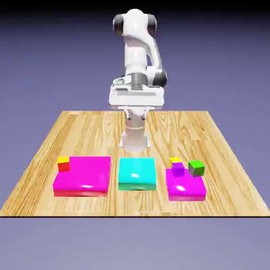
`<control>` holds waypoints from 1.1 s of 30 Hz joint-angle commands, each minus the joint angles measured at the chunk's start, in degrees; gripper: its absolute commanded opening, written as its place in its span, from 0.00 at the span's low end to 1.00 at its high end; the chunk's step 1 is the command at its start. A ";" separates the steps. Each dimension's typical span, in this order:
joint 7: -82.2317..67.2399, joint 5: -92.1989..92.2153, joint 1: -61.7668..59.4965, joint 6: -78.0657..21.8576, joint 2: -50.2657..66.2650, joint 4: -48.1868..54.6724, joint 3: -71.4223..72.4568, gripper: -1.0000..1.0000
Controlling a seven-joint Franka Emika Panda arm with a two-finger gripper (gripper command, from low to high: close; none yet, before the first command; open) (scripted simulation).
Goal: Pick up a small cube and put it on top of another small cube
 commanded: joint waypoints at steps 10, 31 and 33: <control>10.44 7.41 20.77 -13.71 19.40 -4.43 9.02 0.50; 14.65 8.86 28.96 -12.07 32.96 -5.39 10.86 0.00; 14.27 9.52 28.32 -15.89 28.81 -5.73 11.62 0.00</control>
